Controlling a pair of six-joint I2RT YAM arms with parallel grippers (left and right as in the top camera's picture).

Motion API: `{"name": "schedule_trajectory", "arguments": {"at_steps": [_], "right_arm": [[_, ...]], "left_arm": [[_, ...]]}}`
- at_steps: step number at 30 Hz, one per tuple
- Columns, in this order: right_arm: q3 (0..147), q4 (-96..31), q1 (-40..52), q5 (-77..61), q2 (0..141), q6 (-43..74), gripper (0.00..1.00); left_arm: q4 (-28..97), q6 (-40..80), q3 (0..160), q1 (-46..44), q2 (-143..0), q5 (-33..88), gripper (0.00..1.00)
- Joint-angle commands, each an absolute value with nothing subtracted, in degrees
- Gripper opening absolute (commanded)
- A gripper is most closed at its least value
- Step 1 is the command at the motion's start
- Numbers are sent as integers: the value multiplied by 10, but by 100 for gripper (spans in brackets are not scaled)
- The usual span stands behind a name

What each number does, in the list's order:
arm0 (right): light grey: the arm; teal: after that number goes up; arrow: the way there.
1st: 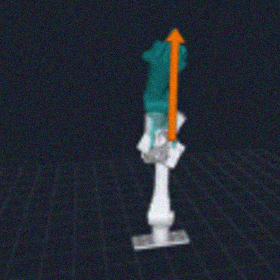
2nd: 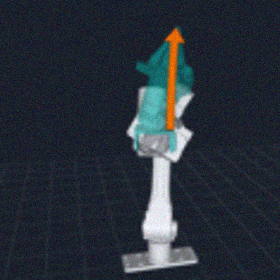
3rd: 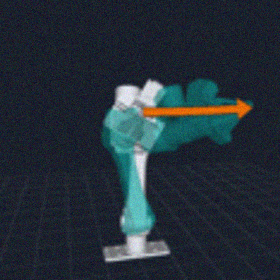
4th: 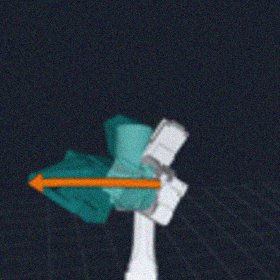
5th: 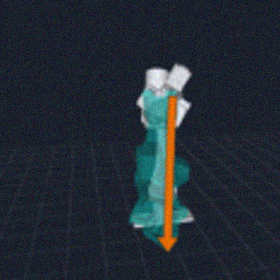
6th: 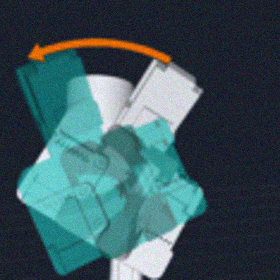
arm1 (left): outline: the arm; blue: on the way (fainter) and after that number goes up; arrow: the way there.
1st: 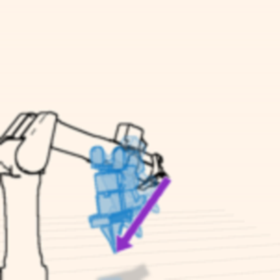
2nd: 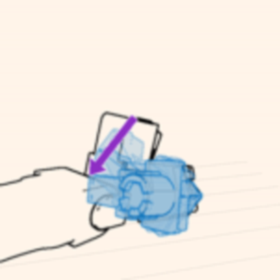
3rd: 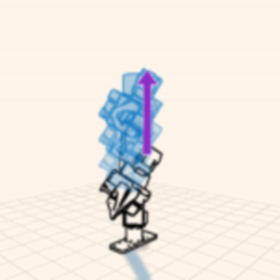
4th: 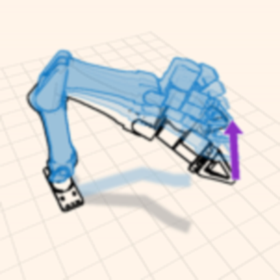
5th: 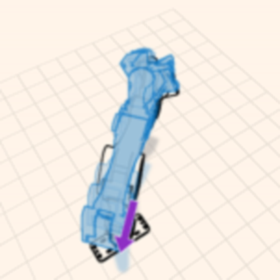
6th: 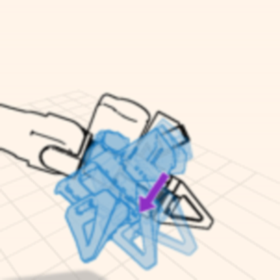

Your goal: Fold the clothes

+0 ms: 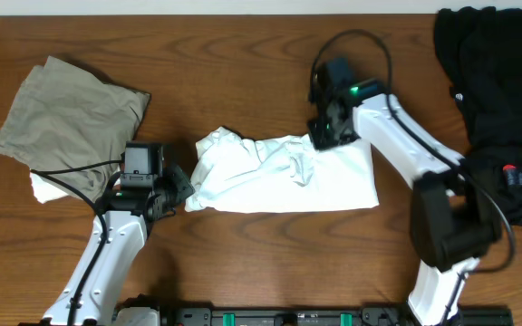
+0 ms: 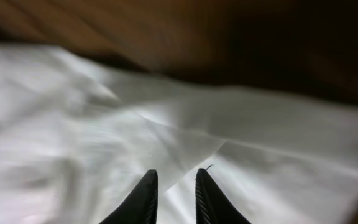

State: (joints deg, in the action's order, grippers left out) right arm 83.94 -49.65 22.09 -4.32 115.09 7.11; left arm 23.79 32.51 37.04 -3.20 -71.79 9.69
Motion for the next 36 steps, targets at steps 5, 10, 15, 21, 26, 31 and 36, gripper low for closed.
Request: {"name": "schedule_trajectory", "arguments": {"at_steps": [5, 10, 15, 21, 26, 31, 36], "right_arm": [[812, -498, 227, -61, 1188, 86, 17], [827, -512, 225, -60, 1171, 86, 18], [858, -535, 223, -60, 1116, 85, 20], [861, -553, 222, -26, 1031, 81, 25], [861, -583, 208, 2, 997, 81, 28], [861, -604, 189, 1, 998, 81, 26], [861, -607, 188, 1, 998, 81, 26]], "left_arm": [[240, 315, 367, -29, -710, 90, 43], [239, 315, 367, -29, -710, 90, 43], [239, 315, 367, -29, -710, 90, 43], [204, 270, 367, -29, -710, 104, 55], [159, 213, 368, -29, -718, 139, 88], [131, 189, 368, -29, -769, 208, 95], [77, 175, 368, -29, -850, 278, 95]]}}
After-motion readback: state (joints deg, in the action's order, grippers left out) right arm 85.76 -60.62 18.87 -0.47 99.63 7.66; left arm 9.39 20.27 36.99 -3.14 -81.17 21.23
